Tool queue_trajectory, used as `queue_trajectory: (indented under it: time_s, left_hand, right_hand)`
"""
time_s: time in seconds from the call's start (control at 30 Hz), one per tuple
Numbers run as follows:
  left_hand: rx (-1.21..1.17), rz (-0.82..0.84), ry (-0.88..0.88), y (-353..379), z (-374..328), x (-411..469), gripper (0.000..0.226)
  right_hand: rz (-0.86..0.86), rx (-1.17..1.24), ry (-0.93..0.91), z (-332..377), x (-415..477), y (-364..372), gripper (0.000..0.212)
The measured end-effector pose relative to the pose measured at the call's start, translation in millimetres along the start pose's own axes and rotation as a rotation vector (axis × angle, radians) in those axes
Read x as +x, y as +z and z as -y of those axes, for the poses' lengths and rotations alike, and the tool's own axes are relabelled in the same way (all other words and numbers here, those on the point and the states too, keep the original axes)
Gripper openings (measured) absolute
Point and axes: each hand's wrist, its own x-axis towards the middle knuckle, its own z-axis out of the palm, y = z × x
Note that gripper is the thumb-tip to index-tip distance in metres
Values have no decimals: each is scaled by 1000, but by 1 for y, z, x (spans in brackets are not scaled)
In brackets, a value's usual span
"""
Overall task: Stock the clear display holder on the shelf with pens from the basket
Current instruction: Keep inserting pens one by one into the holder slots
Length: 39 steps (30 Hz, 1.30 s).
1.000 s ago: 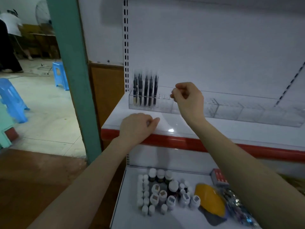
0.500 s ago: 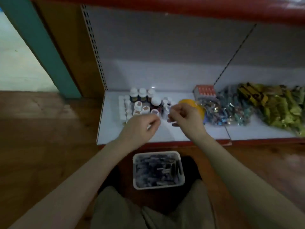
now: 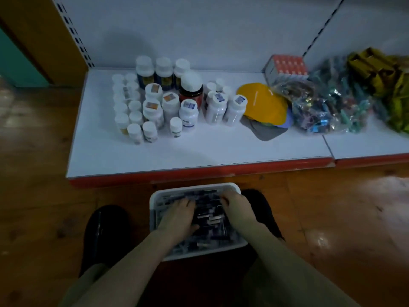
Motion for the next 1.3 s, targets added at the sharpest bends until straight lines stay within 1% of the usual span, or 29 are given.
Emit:
queue_trajectory:
  time_s: [0.07,0.17,0.23,0.3,0.4,0.47,0.53,0.57,0.63,0.7,0.73,0.8,0.87,0.93,1.0,1.1,1.13,1.23,1.3]
  left_hand:
    - [77,-2,24,10,4,7,79]
    - [95,-36,27,13,8,10,82]
    - [90,-22,35,12,8,13,76]
    - [77,9,25,10,6,15,69]
    - [84,37,8,10,5,16,59]
    - [81,50,17,11,6,16,53]
    - [63,54,27,12,6,16,47]
    - [57,57,29,13,6,16,44]
    - [58,62,39,14,5,16,39]
    - [64,63,59,16,5,18,32]
    - [56,60,65,17,5,18,29]
    - [1,38,51,18,9,17,24]
    - [-80,6,22,15,15,15,22]
    - [-148,-19,13,11,21,10,19]
    - [-211,-36,27,8,23,5,15]
    - [-321,-59,53,3,20,1,15]
    - [-355,-74,62,2,19,0,15]
    - [-423,-130,71,-2,14,0,13]
    - [-446,-160,76,-3,11,0,12]
  right_hand:
    - [83,-129,-26,3,15,8,21]
    - [167,-316,-28,4,22,17,50]
    - [162,-385,-26,6,20,16,59]
    - [158,-452,-43,5,19,16,60]
    - [174,-514,-109,-2,21,23,53]
    - [179,-470,-100,-8,22,27,46]
    - [172,-378,-66,-18,22,27,44]
    - [146,-318,-41,-22,21,26,44]
    - [32,-180,13,-28,18,23,42]
    - [-61,-68,79,-32,16,20,26]
    - [-61,-40,128,-33,15,20,17]
    - [13,-25,233,-36,15,20,34]
    - [94,-9,301,-37,15,25,39]
    - [140,0,335,-36,18,31,38]
    - [148,-32,341,-32,18,35,33]
    - [160,-135,300,-24,13,35,16]
    - [167,-152,293,-23,12,35,13]
    - [148,-83,282,-25,14,36,12]
    - [101,21,297,-28,20,38,27]
